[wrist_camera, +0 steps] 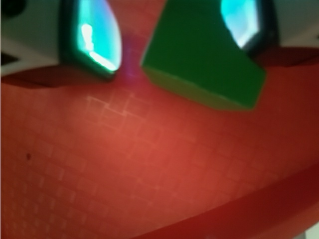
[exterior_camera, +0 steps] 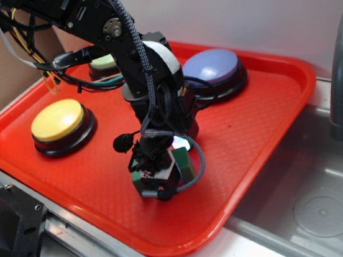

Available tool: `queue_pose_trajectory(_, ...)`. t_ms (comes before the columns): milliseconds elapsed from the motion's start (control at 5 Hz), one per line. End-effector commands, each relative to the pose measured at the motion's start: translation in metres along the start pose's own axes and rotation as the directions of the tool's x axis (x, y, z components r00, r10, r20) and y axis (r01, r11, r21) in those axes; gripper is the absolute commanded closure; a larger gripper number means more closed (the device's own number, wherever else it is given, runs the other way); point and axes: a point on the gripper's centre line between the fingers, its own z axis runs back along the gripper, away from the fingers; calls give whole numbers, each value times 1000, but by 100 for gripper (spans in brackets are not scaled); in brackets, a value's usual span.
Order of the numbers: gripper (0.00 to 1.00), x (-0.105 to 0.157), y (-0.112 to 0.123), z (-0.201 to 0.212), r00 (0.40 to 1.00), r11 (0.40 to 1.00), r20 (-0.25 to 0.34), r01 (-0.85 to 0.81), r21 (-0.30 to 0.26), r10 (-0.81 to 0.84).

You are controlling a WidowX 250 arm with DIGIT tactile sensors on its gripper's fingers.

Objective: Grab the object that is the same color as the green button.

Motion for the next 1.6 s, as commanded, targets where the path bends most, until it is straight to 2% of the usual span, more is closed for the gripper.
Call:
queue_pose_trajectory(0, 100, 3, 6, 22, 998, 997, -21, -67, 23, 67)
queue_pose_trajectory(200, 100, -1, 23, 48, 980, 984, -82, -179, 4, 179)
queue_pose_trajectory(400, 100, -7, 31, 71, 928, 935, -128, -354, -10, 350)
queue_pose_trajectory(800, 100, -43, 30, 133, 747, 756, -122, -650, 70, 653)
queue_pose_trajectory(1000, 100, -68, 26, 160, 640, 646, -84, -755, 110, 763)
queue_pose_trajectory(1200, 100, -85, 26, 169, 578, 575, -17, -809, 122, 816)
queue_pose_trajectory(1400, 98, -90, 34, 163, 531, 547, -141, -829, 118, 836)
